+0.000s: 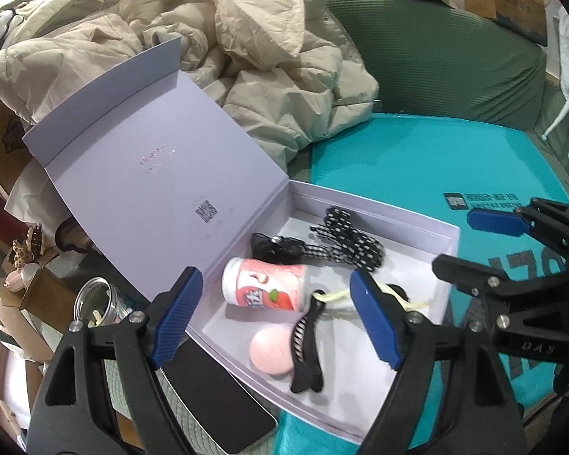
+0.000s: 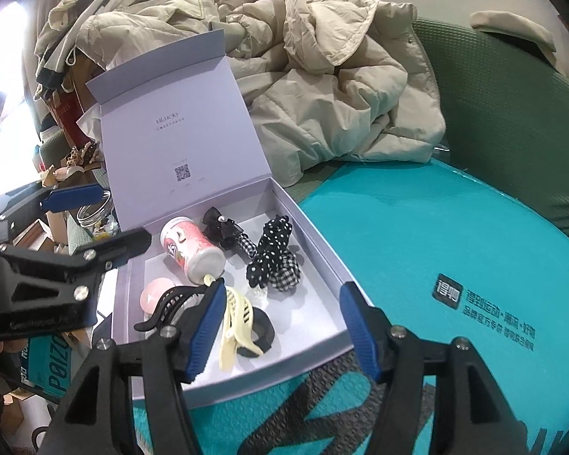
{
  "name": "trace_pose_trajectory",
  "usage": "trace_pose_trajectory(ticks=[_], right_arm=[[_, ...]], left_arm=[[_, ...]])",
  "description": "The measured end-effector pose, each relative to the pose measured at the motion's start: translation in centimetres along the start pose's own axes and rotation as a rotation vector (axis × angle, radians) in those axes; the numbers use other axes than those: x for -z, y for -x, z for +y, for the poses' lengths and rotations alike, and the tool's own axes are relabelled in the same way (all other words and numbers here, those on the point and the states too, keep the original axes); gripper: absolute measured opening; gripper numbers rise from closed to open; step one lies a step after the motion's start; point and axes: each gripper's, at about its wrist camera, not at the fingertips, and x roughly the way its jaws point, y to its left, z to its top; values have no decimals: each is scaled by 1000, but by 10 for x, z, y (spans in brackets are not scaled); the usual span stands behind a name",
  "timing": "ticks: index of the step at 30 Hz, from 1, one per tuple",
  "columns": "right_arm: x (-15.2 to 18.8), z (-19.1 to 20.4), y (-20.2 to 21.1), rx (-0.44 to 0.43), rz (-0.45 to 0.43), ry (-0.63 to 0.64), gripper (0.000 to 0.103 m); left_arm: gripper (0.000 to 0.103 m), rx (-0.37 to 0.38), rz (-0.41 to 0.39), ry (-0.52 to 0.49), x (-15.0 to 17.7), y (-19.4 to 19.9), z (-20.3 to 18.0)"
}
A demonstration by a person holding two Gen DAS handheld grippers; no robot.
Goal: Organize objects
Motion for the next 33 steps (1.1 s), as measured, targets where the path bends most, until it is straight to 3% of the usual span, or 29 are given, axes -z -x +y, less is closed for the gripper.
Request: trace_pose_trajectory(ticks=[13,33], right_arm=[[24,1,29,24,-21,-5,67],[62,-2,52,6,-74,-33,70]], left_arm=[[82,17,-9,-15,22,27,-22],[82,16,-42,27,50,43,-25]])
